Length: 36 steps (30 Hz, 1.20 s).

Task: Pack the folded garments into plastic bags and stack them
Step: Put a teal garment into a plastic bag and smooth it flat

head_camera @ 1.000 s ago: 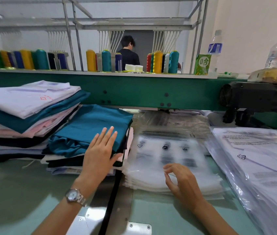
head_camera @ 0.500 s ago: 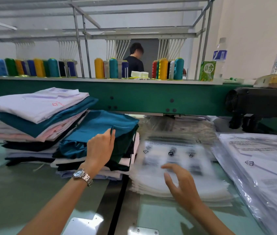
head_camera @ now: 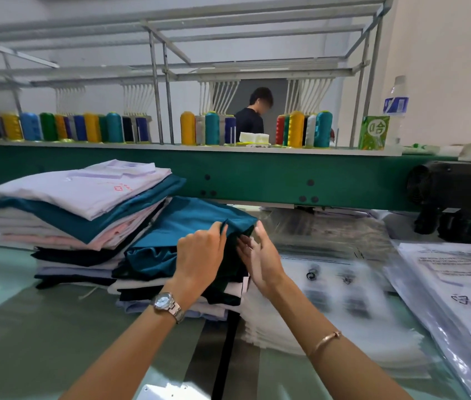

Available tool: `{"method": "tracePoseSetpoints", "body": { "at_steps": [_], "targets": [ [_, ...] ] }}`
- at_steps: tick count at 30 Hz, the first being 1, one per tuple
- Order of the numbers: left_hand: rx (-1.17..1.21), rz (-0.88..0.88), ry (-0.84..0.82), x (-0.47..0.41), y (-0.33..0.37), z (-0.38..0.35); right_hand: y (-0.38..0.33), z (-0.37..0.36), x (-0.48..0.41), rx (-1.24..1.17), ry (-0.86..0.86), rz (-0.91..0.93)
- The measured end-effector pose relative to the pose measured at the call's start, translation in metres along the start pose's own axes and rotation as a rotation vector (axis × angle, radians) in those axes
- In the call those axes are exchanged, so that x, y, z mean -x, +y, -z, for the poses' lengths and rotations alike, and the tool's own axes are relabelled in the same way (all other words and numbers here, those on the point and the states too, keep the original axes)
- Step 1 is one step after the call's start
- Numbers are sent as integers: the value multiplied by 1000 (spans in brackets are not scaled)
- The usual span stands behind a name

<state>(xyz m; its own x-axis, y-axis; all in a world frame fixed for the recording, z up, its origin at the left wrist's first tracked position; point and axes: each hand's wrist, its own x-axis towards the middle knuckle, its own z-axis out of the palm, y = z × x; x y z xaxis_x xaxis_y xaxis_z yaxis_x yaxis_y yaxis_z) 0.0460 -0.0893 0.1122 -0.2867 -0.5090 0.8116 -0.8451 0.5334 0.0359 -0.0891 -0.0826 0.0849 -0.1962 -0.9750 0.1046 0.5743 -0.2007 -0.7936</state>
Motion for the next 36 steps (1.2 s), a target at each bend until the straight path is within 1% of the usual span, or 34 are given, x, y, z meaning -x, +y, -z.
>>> {"method": "tracePoseSetpoints", "body": {
  "at_steps": [3,5,10,14,18,20,23,25,30,36],
  "targets": [
    [-56,-35,-3,2,0,-3,-7,-11,-32,-210,32,-88],
    [-84,-50,-8,5,0,-4,-12,-17,-49,-244,78,-79],
    [-70,-110,5,14,-7,-8,-7,-20,-79,-46,244,-136],
    [-76,-158,43,15,-12,-10,-4,-18,-92,14,324,-52],
    [-46,-194,131,10,-10,-10,-13,-18,-94,-27,312,35],
    [-51,-241,184,6,-6,-9,-20,-17,-96,-47,307,64],
    [-57,-316,262,3,2,-7,-31,-15,-90,-16,277,103],
    [-57,-345,283,2,9,-7,-38,-12,-84,3,256,116],
    [-19,-396,274,9,26,-12,-45,3,-73,45,242,137],
    [42,-341,178,22,39,-9,-49,18,-52,70,254,123]
  ]
}}
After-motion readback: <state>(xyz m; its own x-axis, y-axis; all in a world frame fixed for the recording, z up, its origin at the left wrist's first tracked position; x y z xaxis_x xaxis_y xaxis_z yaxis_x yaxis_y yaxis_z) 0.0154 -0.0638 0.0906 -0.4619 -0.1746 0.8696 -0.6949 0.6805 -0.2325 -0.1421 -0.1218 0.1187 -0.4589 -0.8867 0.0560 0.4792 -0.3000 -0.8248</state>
